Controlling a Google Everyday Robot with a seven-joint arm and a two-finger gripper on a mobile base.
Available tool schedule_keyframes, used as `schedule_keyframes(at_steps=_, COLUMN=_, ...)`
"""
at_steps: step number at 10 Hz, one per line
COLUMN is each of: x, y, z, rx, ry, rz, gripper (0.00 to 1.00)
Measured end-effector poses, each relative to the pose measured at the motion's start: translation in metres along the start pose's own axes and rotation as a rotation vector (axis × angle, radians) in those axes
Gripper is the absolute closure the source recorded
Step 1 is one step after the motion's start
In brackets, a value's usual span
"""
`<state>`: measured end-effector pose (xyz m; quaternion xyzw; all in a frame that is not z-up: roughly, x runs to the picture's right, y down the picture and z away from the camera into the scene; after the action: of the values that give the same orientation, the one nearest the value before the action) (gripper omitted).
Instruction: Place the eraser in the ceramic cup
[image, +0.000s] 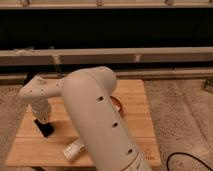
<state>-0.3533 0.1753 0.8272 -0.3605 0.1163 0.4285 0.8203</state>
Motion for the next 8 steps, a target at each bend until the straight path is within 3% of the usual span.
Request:
schedule_keyframes(at_steps=2, x=-0.003, y=0.001, z=-0.012, rx=-0.002, ry=-0.008, rz=-0.016, gripper=0.78)
schedule_keyframes(at_steps=5, x=-0.019, y=0.006, z=-0.051, rx=-0.005, ry=-0.051, rz=-0.082, gripper=0.49)
schedule_keyframes(at_steps=7, x=-0.021, y=0.012, z=-0.058, rx=-0.011, ry=-0.047, rz=-0.113, gripper=0.27)
schedule_keyframes(at_steps=8, x=-0.021, y=0.014, z=-0.054, rx=-0.014, ry=-0.038, rz=-0.123, gripper=0.22)
